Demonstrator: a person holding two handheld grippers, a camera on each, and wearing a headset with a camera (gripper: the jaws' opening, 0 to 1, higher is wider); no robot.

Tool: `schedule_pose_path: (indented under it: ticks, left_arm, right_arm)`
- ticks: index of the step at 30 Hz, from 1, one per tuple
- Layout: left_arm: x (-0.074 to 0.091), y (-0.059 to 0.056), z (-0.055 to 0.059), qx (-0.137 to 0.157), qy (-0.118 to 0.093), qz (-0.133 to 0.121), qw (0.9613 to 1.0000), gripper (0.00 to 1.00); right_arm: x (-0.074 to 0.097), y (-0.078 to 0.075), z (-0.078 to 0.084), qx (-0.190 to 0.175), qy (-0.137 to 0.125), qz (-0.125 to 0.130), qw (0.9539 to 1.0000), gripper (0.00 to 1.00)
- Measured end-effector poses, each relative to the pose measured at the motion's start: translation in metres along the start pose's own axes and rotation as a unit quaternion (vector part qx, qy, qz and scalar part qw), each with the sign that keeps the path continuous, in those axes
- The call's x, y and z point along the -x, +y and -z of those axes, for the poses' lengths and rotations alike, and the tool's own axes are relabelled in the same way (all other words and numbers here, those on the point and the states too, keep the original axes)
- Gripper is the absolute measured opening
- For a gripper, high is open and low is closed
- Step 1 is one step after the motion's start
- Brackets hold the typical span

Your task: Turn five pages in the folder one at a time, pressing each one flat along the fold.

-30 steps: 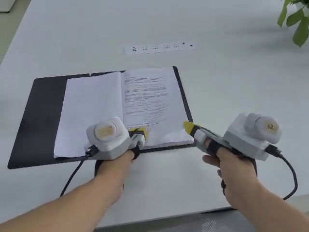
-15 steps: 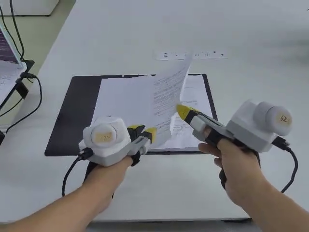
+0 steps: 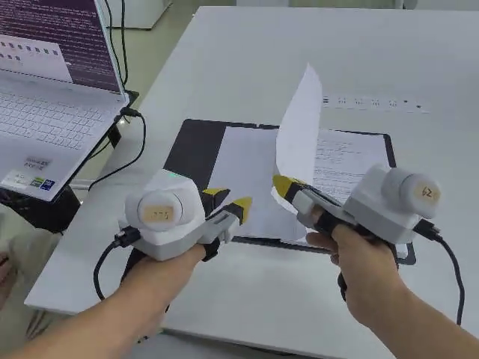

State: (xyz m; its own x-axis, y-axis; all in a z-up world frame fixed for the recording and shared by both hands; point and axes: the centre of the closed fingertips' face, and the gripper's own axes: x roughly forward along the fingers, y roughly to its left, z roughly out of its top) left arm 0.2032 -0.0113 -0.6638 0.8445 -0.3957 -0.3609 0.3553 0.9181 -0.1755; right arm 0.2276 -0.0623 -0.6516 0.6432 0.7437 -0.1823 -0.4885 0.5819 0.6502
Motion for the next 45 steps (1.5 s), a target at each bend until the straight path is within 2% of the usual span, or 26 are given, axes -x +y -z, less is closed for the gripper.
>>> schedule_pose_path:
  ticks: [7, 12, 19, 21, 24, 28, 31, 38, 42, 45]
  left_arm:
    - [0.021, 0.026, 0.001, -0.002, -0.001, -0.023, 0.9997, 0.21]
    - [0.037, 0.045, 0.003, -0.002, 0.000, -0.040, 0.9992, 0.21]
    - [0.056, 0.071, 0.022, 0.005, 0.016, -0.062, 0.9979, 0.20]
    - [0.059, 0.076, 0.027, 0.005, 0.022, -0.066, 0.9976, 0.20]
    - [0.061, 0.082, 0.038, 0.009, 0.033, -0.069, 0.9970, 0.20]
    - [0.061, 0.087, 0.050, 0.012, 0.044, -0.070, 0.9965, 0.20]
    - [0.060, 0.090, 0.056, 0.013, 0.053, -0.072, 0.9960, 0.20]
    - [0.055, 0.090, 0.065, 0.013, 0.063, -0.071, 0.9954, 0.20]
    - [0.052, 0.088, 0.067, 0.010, 0.067, -0.069, 0.9953, 0.20]
    - [0.049, 0.085, 0.066, 0.008, 0.070, -0.066, 0.9953, 0.20]
  right_arm:
    - [-0.033, 0.008, 0.029, 0.017, 0.039, 0.001, 0.9991, 0.00]
    - [-0.057, 0.008, 0.056, 0.028, 0.072, 0.008, 0.9970, 0.00]
    - [-0.083, 0.000, 0.096, 0.046, 0.119, 0.024, 0.9916, 0.00]
    - [-0.087, -0.001, 0.104, 0.048, 0.126, 0.025, 0.9905, 0.00]
    - [-0.093, -0.011, 0.119, 0.056, 0.147, 0.038, 0.9868, 0.00]
    - [-0.098, -0.021, 0.137, 0.050, 0.176, 0.050, 0.9818, 0.00]
    - [-0.099, -0.025, 0.140, 0.052, 0.180, 0.052, 0.9809, 0.00]
    - [-0.099, -0.026, 0.140, 0.034, 0.179, 0.048, 0.9820, 0.00]
    - [-0.097, -0.024, 0.140, 0.024, 0.181, 0.040, 0.9824, 0.00]
    - [-0.092, -0.020, 0.137, 0.012, 0.177, 0.030, 0.9836, 0.04]
